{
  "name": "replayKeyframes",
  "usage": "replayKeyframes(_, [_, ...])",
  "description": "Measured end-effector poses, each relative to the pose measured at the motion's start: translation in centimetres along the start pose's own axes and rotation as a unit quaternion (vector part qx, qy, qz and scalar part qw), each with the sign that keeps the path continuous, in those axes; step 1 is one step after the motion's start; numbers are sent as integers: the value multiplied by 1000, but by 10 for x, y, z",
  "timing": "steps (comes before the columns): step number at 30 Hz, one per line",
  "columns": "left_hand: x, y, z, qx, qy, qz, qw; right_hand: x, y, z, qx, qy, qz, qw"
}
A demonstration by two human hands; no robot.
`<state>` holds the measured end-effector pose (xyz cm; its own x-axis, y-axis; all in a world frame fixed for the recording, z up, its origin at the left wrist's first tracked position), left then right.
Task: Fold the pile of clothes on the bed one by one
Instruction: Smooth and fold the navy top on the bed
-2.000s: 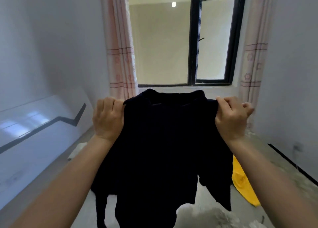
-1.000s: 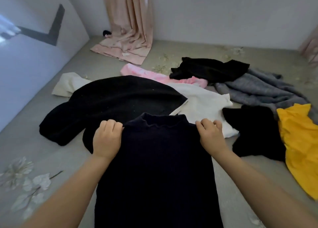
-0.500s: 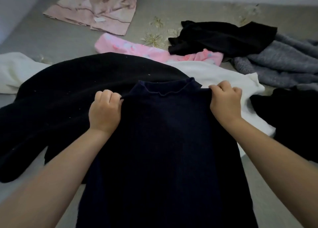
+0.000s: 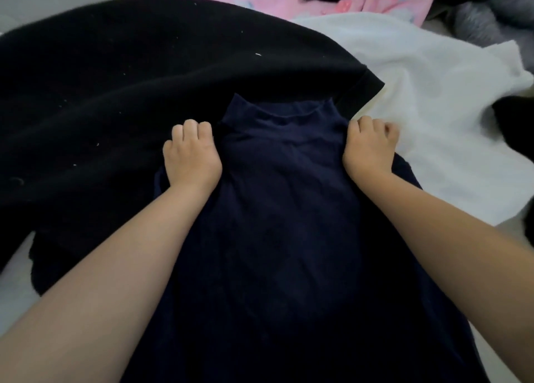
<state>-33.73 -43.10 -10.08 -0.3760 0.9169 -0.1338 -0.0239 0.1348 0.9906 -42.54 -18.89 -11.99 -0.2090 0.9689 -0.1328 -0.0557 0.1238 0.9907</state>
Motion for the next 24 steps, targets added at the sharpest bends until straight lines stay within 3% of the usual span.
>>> replayKeyframes(3, [-4, 9, 3, -37, 2, 42, 998, -6, 12, 0, -44, 3, 28, 999])
replayKeyframes(6, [-12, 24, 36, -42, 7, 83, 996, -16, 29, 28, -21, 11, -23, 999])
replayKeyframes(11, [-34, 27, 149, -54, 64, 114, 990, -58, 40, 138, 47, 223, -135, 964])
replayKeyframes(15, [-48, 13, 244, -151, 119, 134, 972, -86, 19, 224, -28, 277, -168, 946])
replayKeyframes(19, [-57, -5, 331, -286, 131, 124, 941, -99, -1, 288, -109, 221, -198, 949])
replayKeyframes(21, [-61, -8, 360, -292, 128, 128, 939, -103, -14, 316, -162, 203, -201, 944])
replayKeyframes(24, [-66, -10, 382, -240, 135, 148, 950, -103, -34, 348, -228, 185, -173, 940])
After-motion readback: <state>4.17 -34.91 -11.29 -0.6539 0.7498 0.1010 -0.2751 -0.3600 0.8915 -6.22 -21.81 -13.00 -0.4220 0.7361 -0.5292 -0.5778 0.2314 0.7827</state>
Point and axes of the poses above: each hand's wrist, its own z-axis away from the middle knuckle, its own y-axis out of the back of the hand, x = y × z, the point moved 3 cm from there along -z, towards the middle knuckle, and after that the axes turned 13 degrees about -z, right-handed, at the moved point
